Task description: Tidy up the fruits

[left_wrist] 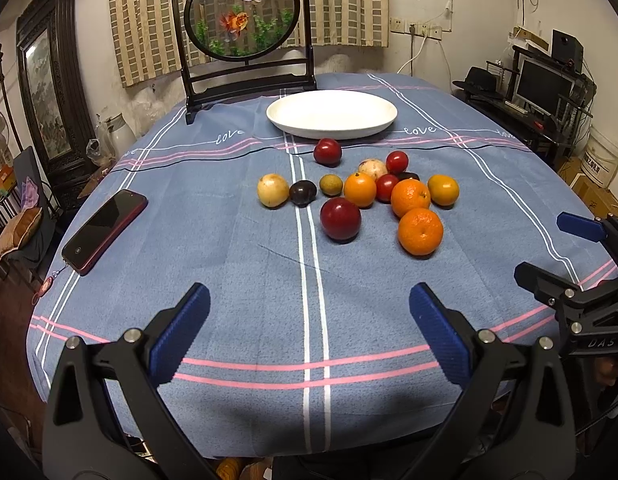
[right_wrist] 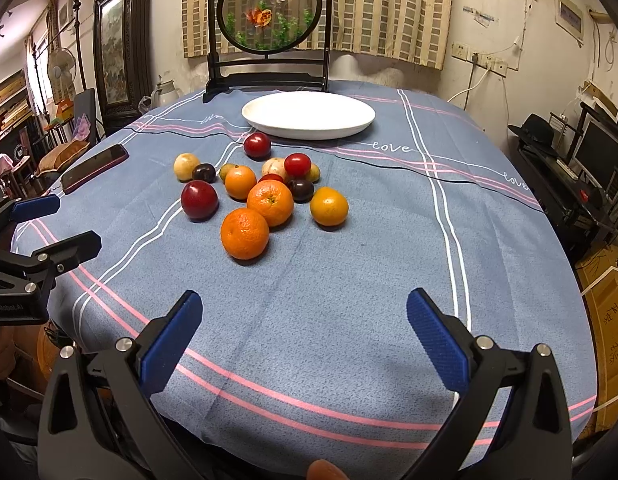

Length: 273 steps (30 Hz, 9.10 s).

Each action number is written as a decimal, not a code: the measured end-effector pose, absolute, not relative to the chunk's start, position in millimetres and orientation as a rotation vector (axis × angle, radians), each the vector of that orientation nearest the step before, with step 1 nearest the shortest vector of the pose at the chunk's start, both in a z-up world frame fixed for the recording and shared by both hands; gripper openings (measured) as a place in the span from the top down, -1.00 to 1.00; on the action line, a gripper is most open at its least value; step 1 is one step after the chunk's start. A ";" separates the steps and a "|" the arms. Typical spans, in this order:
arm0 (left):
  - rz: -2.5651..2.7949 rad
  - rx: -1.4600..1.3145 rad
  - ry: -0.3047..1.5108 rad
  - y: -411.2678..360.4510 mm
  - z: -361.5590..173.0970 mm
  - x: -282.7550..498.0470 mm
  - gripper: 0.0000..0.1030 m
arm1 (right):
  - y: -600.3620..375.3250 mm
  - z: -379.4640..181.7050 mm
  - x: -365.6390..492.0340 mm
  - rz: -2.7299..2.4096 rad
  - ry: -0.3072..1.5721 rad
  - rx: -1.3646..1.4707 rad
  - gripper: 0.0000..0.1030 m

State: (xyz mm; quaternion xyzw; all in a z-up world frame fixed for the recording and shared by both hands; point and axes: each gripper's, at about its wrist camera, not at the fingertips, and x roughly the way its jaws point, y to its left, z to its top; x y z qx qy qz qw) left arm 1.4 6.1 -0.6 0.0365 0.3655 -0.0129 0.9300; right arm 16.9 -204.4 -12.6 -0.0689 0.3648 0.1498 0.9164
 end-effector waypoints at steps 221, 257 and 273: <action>-0.192 -0.067 0.741 35.5 6.8 224.2 -0.89 | -193.8 -11.7 225.0 0.464 0.759 -0.109 -0.30; -0.219 -0.016 0.766 17.7 -27.6 177.6 -0.90 | -197.3 -58.0 183.0 0.492 0.962 -0.125 0.12; -0.500 0.044 0.712 -38.9 -26.8 128.7 -0.85 | -224.6 -50.3 188.4 0.445 0.940 0.016 0.27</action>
